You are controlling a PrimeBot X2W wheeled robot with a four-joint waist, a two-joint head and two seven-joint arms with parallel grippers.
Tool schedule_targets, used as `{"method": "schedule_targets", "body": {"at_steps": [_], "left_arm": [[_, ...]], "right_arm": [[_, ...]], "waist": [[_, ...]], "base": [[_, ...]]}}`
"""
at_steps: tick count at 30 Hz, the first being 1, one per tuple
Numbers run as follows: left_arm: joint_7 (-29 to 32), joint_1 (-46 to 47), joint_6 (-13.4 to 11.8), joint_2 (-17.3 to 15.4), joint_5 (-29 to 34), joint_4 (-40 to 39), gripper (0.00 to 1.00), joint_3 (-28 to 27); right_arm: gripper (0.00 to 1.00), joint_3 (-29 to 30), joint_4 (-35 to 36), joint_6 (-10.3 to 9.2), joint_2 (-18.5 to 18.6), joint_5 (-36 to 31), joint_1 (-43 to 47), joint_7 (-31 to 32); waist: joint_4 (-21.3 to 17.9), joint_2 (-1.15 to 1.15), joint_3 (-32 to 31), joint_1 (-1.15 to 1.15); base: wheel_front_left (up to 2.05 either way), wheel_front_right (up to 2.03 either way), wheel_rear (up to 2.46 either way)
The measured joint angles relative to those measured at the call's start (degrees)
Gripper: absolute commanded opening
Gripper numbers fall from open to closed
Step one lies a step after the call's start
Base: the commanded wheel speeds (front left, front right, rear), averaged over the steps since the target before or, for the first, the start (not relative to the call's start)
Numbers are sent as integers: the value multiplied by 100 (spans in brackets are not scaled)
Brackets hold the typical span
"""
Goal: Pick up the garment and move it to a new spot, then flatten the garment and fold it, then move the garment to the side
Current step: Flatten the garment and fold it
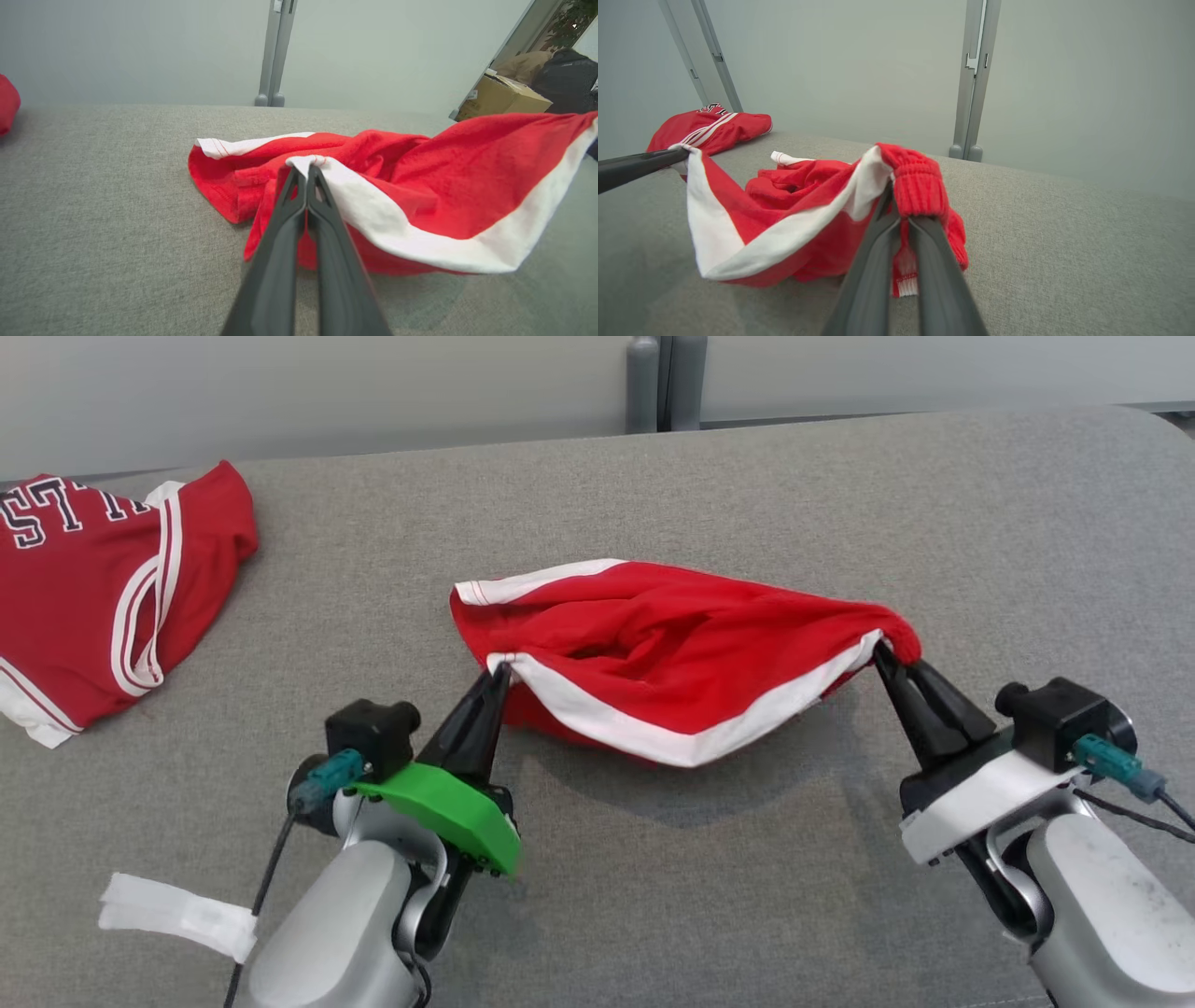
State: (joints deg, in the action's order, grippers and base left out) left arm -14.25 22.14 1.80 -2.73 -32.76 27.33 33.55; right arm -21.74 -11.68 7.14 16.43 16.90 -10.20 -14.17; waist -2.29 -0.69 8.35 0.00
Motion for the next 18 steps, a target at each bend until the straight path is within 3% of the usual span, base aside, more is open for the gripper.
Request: {"method": "schedule_targets", "body": {"at_steps": [8, 18], "left_arm": [[-19, 202, 176, 21, -428, -1630, 0, -1111], [-44, 126, 256, 35, -370, -3860, 0, -2063]], "right_arm": [[0, 337, 1046, 0, -18, 448, -430, -25], [0, 459, 2754, 0, 205, 1377, -606, -44]], "waist": [[-49, 0, -243, 0], [-232, 0, -541, 0]], "base": [[0, 0, 0], [0, 0, 0]]}}
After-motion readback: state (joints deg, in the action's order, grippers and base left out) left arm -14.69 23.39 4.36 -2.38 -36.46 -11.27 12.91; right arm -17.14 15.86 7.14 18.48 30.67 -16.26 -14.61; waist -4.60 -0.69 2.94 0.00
